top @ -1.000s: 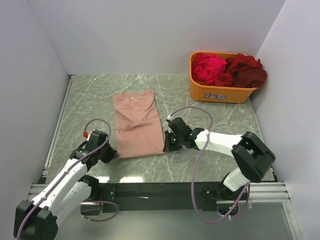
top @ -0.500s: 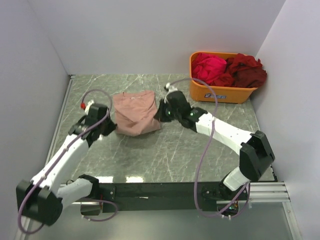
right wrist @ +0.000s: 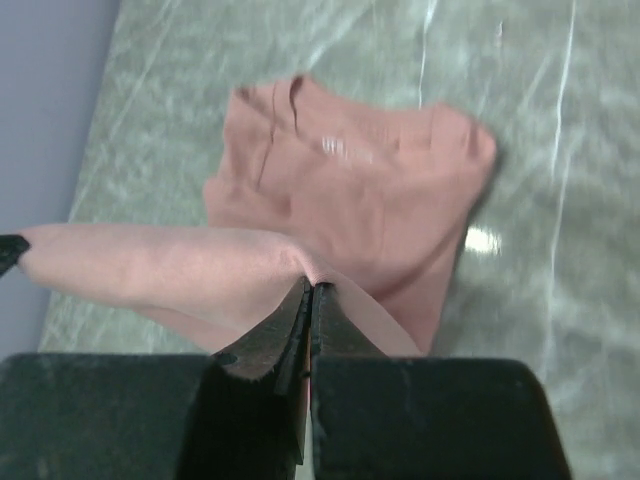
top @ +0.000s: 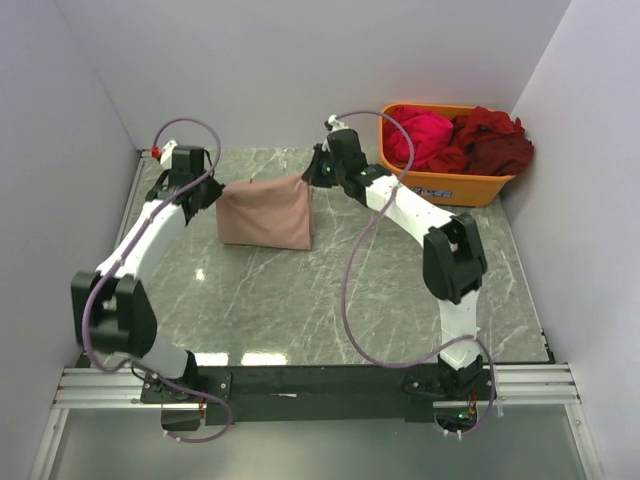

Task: Fold and stack the t-shirts
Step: Fold the tshirt

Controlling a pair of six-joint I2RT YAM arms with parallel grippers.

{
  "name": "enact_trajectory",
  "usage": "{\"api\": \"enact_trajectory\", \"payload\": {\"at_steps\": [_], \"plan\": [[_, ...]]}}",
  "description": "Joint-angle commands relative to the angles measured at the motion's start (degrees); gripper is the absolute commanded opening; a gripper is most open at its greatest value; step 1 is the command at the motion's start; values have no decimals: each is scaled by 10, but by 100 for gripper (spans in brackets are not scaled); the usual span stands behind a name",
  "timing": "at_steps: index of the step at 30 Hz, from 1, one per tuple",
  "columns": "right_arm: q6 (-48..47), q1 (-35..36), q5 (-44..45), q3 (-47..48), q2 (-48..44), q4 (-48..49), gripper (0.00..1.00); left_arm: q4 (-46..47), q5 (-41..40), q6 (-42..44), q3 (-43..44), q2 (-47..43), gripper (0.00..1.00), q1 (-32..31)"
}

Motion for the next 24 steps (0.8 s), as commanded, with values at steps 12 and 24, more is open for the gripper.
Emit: {"api": "enact_trajectory", "payload": {"at_steps": [12,24], "plan": [[35,-40,-2,230,193,48,0,88,88,72,215,250,1,41],[6,-53,-53,249,233,25,76,63,122,88,251,298,99,57]]}}
